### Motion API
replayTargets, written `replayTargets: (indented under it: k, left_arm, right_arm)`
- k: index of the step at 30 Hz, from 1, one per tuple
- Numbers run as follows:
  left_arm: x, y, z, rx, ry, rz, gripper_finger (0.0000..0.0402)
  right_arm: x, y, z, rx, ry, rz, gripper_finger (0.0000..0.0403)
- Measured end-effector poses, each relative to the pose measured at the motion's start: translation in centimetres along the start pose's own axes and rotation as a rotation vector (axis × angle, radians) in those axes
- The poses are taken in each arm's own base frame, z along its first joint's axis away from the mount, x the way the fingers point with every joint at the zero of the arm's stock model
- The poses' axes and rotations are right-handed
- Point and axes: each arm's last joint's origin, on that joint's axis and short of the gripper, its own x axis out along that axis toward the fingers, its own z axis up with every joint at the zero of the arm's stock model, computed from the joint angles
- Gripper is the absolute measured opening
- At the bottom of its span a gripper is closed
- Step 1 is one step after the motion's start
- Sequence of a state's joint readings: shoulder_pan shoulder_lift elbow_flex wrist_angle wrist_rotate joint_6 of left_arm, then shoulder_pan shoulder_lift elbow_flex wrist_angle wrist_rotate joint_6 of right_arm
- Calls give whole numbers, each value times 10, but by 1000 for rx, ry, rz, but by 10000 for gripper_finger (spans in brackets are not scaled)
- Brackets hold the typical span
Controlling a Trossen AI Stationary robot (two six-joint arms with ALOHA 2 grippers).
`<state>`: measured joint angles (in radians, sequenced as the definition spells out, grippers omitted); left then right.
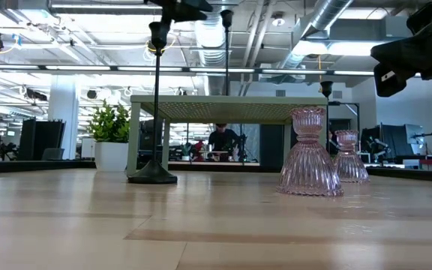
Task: Pick & Place candle stick holders
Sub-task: Put the top black candle holder on the shelf
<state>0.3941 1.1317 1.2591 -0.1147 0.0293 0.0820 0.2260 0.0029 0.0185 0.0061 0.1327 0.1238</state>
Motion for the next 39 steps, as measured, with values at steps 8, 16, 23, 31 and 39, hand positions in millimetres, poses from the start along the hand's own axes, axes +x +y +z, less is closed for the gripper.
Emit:
replayTargets:
  k: [8,16,23,31,39]
  left_arm:
    - [-13,-1,-3,-2,77,-3,165]
    - [-36,-2,-13,-7,246,-18,122]
    - [-69,0,-9,100,294,66,47]
    - [-117,-4,-44,101,299,54,7]
    - [-142,-20,-129,13,277,-203,5]
  right_arm:
    - [0,0,0,0,0,0,0]
    - [0,0,0,-1,-1,0,0]
    - [0,0,0,-1,-1,-2,0]
    - [0,0,0,-2,-3,-4,0]
    - [0,0,0,-2,-4,-14,0]
